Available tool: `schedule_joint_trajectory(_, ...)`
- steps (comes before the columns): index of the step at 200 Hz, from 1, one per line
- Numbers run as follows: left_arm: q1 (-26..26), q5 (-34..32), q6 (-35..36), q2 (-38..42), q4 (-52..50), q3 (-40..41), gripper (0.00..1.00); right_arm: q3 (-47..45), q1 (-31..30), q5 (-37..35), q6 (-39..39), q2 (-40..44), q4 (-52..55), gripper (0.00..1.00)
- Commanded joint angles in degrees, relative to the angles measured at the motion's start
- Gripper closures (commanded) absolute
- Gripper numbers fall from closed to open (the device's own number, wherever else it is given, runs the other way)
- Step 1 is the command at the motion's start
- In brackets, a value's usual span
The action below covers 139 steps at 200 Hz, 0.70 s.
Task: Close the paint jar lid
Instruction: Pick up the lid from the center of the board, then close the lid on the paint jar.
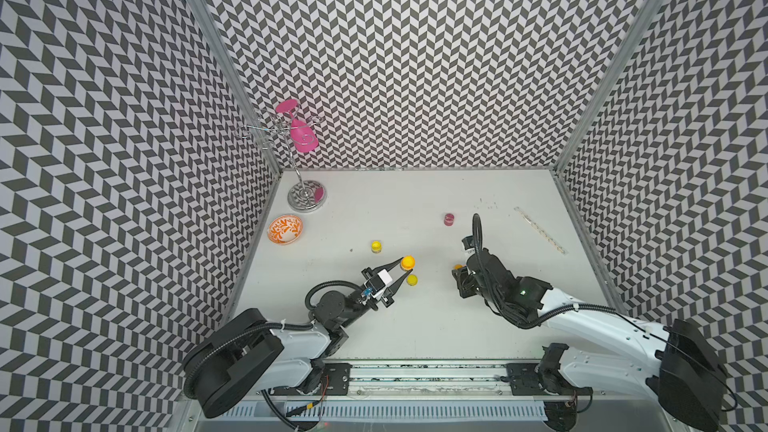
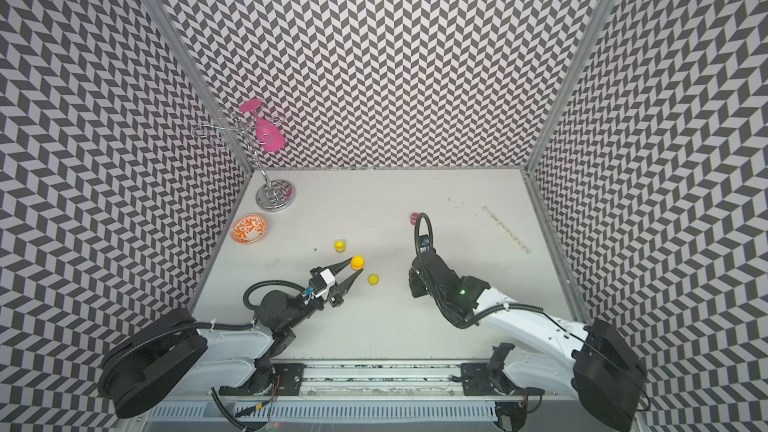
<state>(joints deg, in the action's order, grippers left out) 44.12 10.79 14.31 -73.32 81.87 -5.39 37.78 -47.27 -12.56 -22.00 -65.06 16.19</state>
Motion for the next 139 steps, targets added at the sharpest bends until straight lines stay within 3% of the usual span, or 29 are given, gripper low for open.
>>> schedule_joint_trajectory(1, -1.64, 6.49, -3.36, -4.47, 0.16, -2.42, 0.73, 3.74, 1.46, 7.17, 8.41, 0.48, -3.91, 0.73)
schedule_joint_trajectory(23, -2.02, 9.54, -3.93, -8.37, 0.23, -4.22, 0.73, 7.49, 2.34, 11.01, 11.76, -0.44, -5.36, 0.72)
schedule_joint_trajectory(57, -2.86, 7.94, -4.41, -10.57, 1.05, -4.73, 0.72, 13.50, 2.49, 12.82, 13.65, -3.05, -6.79, 0.72)
schedule_joint_trajectory(99, -3.60, -1.47, -4.82, -11.55, 1.19, -4.84, 0.72, 21.02, 2.44, 13.79, 16.49, -9.75, -6.12, 0.72)
schedule_joint_trajectory(139, -5.25, -10.28, -3.74, -10.18, -1.77, -4.46, 0.71, 19.35, 2.45, 18.85, 18.78, -12.65, -9.10, 0.72)
